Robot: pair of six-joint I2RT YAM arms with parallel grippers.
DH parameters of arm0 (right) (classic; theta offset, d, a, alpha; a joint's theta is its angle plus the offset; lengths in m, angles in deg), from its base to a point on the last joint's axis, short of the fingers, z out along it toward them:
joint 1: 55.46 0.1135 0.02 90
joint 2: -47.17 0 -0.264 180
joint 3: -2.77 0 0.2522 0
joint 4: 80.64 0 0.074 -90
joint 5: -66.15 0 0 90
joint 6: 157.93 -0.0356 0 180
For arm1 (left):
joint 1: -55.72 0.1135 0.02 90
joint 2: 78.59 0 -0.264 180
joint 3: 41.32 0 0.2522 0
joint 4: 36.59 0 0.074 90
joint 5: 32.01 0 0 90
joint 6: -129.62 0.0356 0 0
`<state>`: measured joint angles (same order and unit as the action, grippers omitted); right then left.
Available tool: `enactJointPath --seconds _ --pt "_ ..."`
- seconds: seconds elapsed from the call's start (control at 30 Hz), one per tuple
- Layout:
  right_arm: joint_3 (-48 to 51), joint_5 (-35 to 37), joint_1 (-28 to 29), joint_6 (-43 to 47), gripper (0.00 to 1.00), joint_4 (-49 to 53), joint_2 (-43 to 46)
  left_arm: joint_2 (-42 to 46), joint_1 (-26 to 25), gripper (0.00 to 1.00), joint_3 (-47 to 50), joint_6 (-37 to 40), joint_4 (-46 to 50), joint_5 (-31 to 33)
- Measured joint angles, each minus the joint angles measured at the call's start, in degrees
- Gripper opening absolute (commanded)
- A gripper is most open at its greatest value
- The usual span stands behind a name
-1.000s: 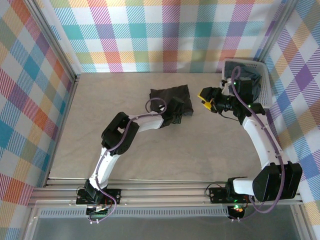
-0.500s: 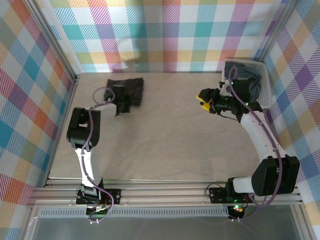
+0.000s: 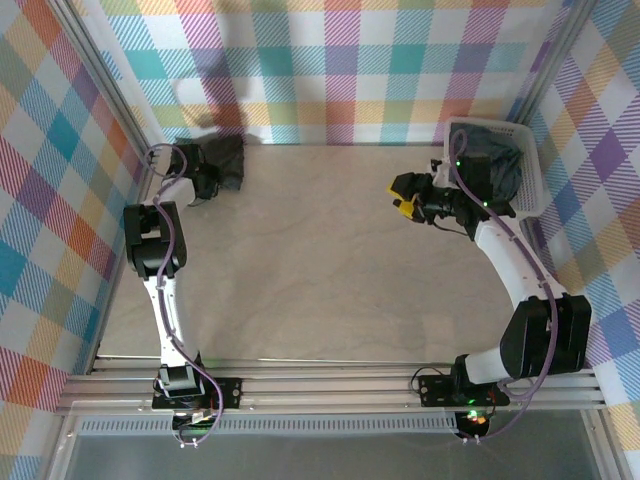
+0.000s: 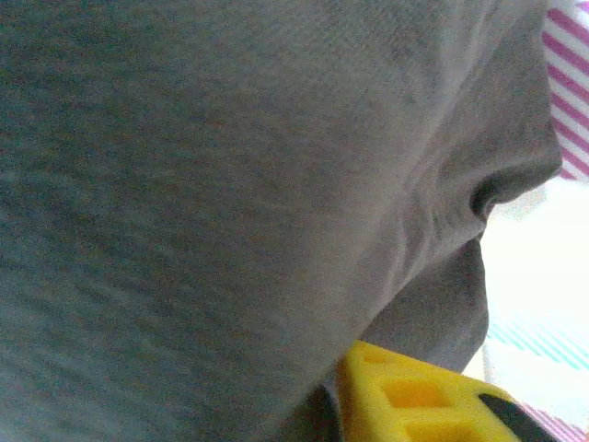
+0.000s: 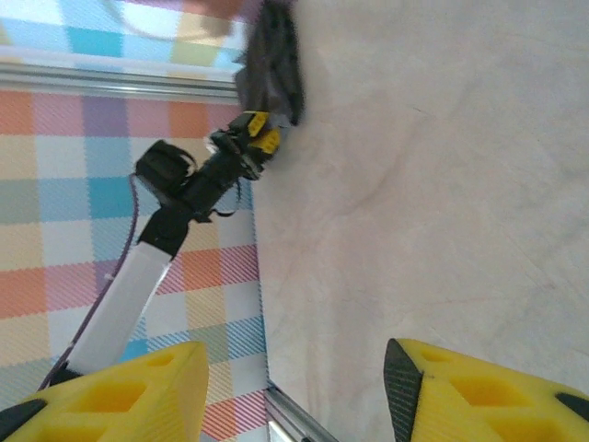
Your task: Fold and stack the t-shirts
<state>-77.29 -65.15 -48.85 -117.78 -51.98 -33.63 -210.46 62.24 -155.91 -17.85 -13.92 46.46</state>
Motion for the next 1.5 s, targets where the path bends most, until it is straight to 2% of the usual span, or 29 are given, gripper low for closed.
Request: enactJointPath --seconds 0.13,0.23,0.27,0.3,0.4,0.43,0.47,0.57,0.7,0.87,0.97,1.07,1.13,1.27,1.4,1.5 --pt "1.8 -1.0 0.2 -2.1 0.57 -7.9 0.8 0.4 -0.1 0.55 0.0 1.9 0.3 -0.9" --pt "1.9 -1.3 0.2 -3.5 0.56 -10.9 0.7 3.5 -0.6 0.73 4.4 2.1 -0.1 -1.4" --pt "1.9 -1.4 0.2 -3.9 0.57 -11.7 0.7 5.2 -0.8 0.81 6.3 1.8 -0.1 -1.3" --pt "1.9 -1.5 0.2 -4.2 0.57 -12.6 0.7 7.6 -0.9 0.99 8.8 1.1 -0.4 -1.3" --pt "1.9 -1.4 0.2 -4.8 0.58 -13.6 0.7 15.8 -1.8 1.00 15.9 -1.2 -1.6 -1.0" --pt "1.9 -1.3 0.2 -4.8 0.91 -13.6 0.6 19.1 -2.3 1.00 18.1 -1.7 -1.8 -1.0" --pt "1.9 -1.1 0.2 -4.8 1.00 -13.5 0.6 22.1 -2.8 1.00 19.4 -1.7 -1.4 -0.8" --pt "1.9 2.6 0.2 -3.6 1.00 -12.7 1.2 30.2 -5.1 1.00 20.1 1.7 0.6 1.5" --pt "1.4 10.0 0.2 -1.6 1.00 -8.5 5.1 41.5 -9.4 1.00 20.5 9.0 3.6 7.9" --pt "-5.5 19.4 0.2 4.5 1.00 1.9 8.2 52.8 -14.2 1.00 22.0 13.9 11.7 22.6" --pt "-6.1 25.4 0.2 8.9 1.00 7.3 10.7 60.9 -15.8 1.00 31.5 17.1 12.6 31.8" --pt "-5.5 33.9 0.2 11.8 1.00 13.2 12.4 70.3 -16.3 1.00 44.4 24.2 13.5 38.6" --pt "-0.3 39.8 0.2 13.8 1.00 11.8 15.1 74.8 -16.4 1.00 51.0 29.5 14.0 41.7" --pt "20.7 51.3 0.2 21.1 1.00 4.3 23.6 81.0 -16.4 1.00 63.1 38.2 12.5 43.3" --pt "30.1 57.5 0.2 29.9 1.00 1.7 21.9 82.4 -16.0 1.00 72.7 42.1 7.8 42.4" --pt "33.2 59.7 0.2 35.0 1.00 -4.8 19.2 77.8 -14.6 1.00 75.9 43.5 2.0 40.9"
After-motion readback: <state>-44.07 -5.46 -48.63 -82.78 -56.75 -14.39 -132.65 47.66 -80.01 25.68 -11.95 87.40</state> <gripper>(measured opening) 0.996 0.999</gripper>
